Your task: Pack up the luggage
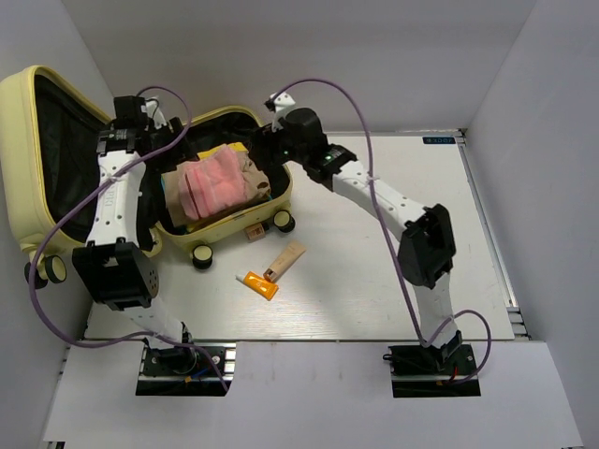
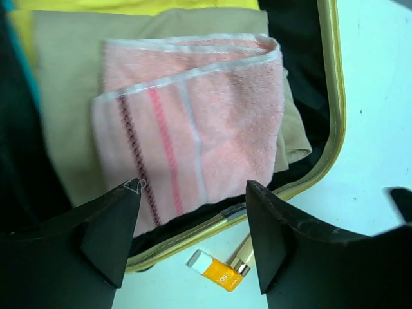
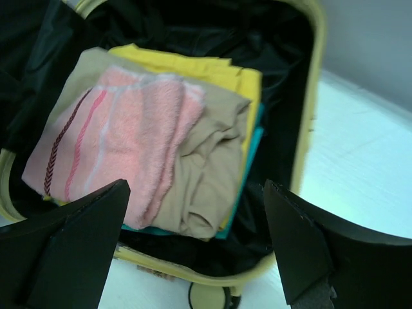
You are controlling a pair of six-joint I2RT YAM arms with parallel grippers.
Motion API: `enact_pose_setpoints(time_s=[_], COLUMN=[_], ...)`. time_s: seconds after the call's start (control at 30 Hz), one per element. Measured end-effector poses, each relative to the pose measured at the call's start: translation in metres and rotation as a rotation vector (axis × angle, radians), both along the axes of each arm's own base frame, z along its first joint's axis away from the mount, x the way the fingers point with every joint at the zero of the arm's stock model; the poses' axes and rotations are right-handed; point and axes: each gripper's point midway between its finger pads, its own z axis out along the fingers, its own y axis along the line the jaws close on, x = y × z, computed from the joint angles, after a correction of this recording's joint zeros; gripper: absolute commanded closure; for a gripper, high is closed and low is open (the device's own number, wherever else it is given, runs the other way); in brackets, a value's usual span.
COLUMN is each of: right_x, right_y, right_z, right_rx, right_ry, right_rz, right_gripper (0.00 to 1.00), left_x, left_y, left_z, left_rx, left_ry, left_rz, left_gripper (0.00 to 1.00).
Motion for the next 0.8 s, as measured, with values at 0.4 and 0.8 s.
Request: enact_pose_setpoints(time_s=[0.4,0.8], right_x=[-0.052,-0.101], right_y=[-0.136,-0.224], right_z=[-0.14,-0.148], right_rx=[-0.329,-0.486], right_ry=[0.178,0.206], right_rz=[-0.22,-0.394], right_gripper=[0.1,0.1], left_x=[0.065,0.065], left_y=[-0.063,-0.071], left_z=[-0.136,-0.132], left_rx=[-0.065,-0.069], left_ry=[0.178,0.214], left_rz=[-0.199,-0.228], left_gripper=[0.16,0.0])
